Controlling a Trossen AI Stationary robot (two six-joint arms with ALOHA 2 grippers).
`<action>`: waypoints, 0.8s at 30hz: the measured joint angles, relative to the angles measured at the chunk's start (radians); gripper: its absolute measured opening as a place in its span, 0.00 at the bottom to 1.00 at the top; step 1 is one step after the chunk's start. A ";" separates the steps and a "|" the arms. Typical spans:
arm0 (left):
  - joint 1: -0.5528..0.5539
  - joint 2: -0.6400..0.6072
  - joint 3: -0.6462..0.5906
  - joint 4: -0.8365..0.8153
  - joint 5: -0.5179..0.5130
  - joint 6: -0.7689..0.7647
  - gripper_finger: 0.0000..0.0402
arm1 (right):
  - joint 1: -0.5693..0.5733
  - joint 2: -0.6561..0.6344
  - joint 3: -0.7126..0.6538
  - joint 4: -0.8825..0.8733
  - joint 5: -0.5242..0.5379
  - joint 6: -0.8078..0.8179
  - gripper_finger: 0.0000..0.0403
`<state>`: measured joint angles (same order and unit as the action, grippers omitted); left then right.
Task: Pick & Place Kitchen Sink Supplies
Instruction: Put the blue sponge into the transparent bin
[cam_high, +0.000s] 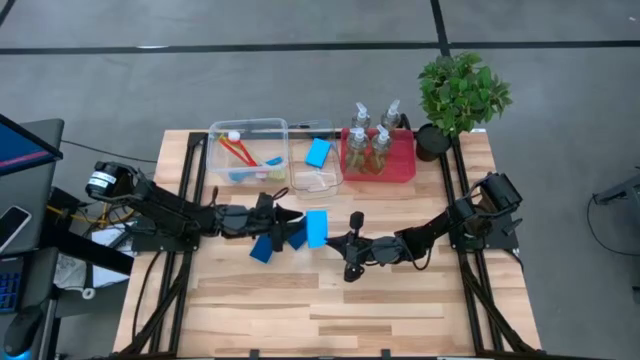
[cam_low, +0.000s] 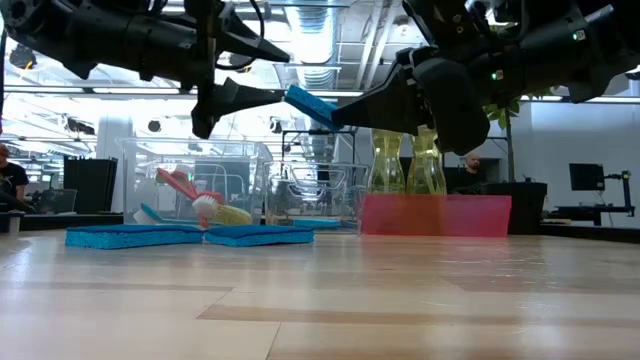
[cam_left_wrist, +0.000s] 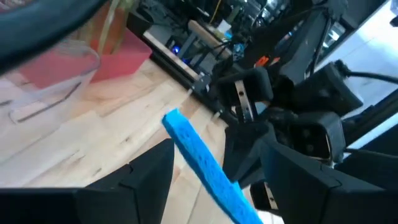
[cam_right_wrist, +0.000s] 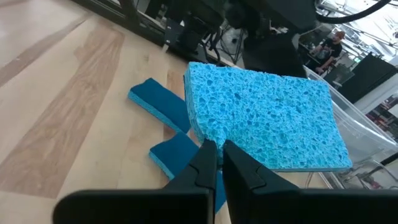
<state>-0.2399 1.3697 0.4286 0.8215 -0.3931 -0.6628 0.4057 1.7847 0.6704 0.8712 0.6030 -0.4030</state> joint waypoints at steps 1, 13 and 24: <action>0.008 0.000 0.000 0.003 0.010 0.000 0.60 | 0.000 0.000 0.000 0.001 0.004 0.000 0.01; 0.031 0.000 0.000 0.003 0.053 -0.005 0.60 | 0.007 0.000 0.001 0.046 0.060 -0.055 0.01; 0.017 0.042 0.048 0.020 0.070 -0.008 0.60 | 0.007 0.000 0.001 0.065 0.059 -0.068 0.01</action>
<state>-0.2232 1.4112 0.4763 0.8420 -0.3229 -0.6704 0.4129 1.7851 0.6716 0.9366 0.6617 -0.4709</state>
